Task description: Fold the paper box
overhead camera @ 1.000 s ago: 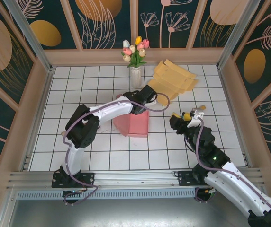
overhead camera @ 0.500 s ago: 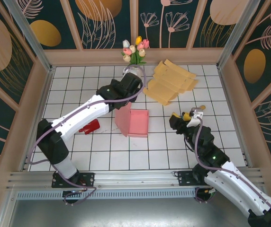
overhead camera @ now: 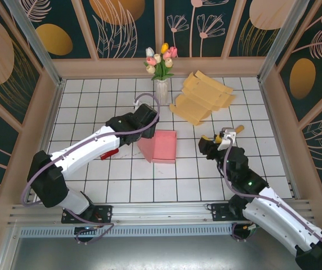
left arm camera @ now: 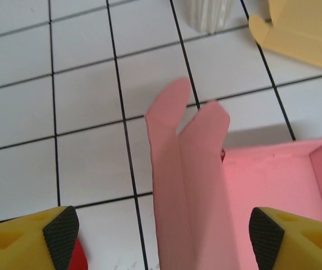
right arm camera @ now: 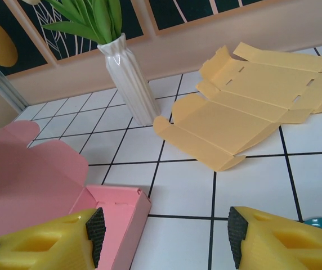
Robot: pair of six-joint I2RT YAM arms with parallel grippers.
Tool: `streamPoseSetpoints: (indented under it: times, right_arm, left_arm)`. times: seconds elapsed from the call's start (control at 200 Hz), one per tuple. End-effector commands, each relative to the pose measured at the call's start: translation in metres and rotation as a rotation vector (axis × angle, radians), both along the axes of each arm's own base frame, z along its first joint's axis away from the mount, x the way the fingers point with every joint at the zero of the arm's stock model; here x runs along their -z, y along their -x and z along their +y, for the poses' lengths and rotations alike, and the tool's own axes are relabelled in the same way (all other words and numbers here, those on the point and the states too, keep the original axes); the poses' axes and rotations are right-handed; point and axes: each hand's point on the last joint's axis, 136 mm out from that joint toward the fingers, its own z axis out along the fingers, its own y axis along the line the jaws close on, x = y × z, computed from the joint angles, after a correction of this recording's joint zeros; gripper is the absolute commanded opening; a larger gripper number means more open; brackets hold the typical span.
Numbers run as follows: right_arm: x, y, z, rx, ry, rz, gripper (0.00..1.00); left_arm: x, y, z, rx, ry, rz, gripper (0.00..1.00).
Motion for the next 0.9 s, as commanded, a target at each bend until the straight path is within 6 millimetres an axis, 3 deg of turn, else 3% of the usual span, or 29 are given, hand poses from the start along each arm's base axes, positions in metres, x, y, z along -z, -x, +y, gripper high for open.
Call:
streamPoseSetpoints:
  times: [0.0,0.12,0.255,0.315,0.405,0.54,0.666,0.756,0.896]
  right_arm:
    - [-0.011,-0.003,-0.001,0.012,-0.002,-0.034,0.62]
    - [-0.010,-0.004,-0.001,0.010,0.003,-0.030,0.62]
    - [-0.009,-0.004,0.000,0.005,0.008,-0.029,0.62]
    - [-0.009,-0.004,0.000,0.003,0.010,-0.030,0.62]
    - [-0.008,-0.004,0.002,-0.005,0.014,-0.029,0.62]
    - [-0.007,-0.003,0.008,-0.037,0.010,-0.035,0.62]
    - [-0.009,-0.005,0.020,-0.098,0.041,-0.071,0.63]
    - [-0.025,-0.010,0.026,-0.119,0.061,-0.129,0.63]
    - [-0.059,-0.019,0.043,-0.180,0.124,-0.201,0.63]
  left_arm:
    - [0.009,0.000,-0.012,0.019,0.060,0.035,0.78]
    - [0.013,0.000,-0.012,0.023,0.049,0.043,0.69]
    - [0.017,0.004,-0.024,0.084,0.075,0.074,0.51]
    - [0.019,0.004,-0.027,0.106,0.071,0.085,0.35]
    - [0.020,0.003,-0.031,0.141,0.046,0.090,0.00]
    - [0.008,0.002,-0.037,0.236,-0.016,0.091,0.00]
    - [-0.032,-0.006,-0.041,0.351,-0.082,-0.035,0.00]
    - [-0.063,-0.009,-0.052,0.509,-0.131,-0.199,0.00]
    - [-0.084,-0.001,-0.055,0.672,-0.184,-0.397,0.00]
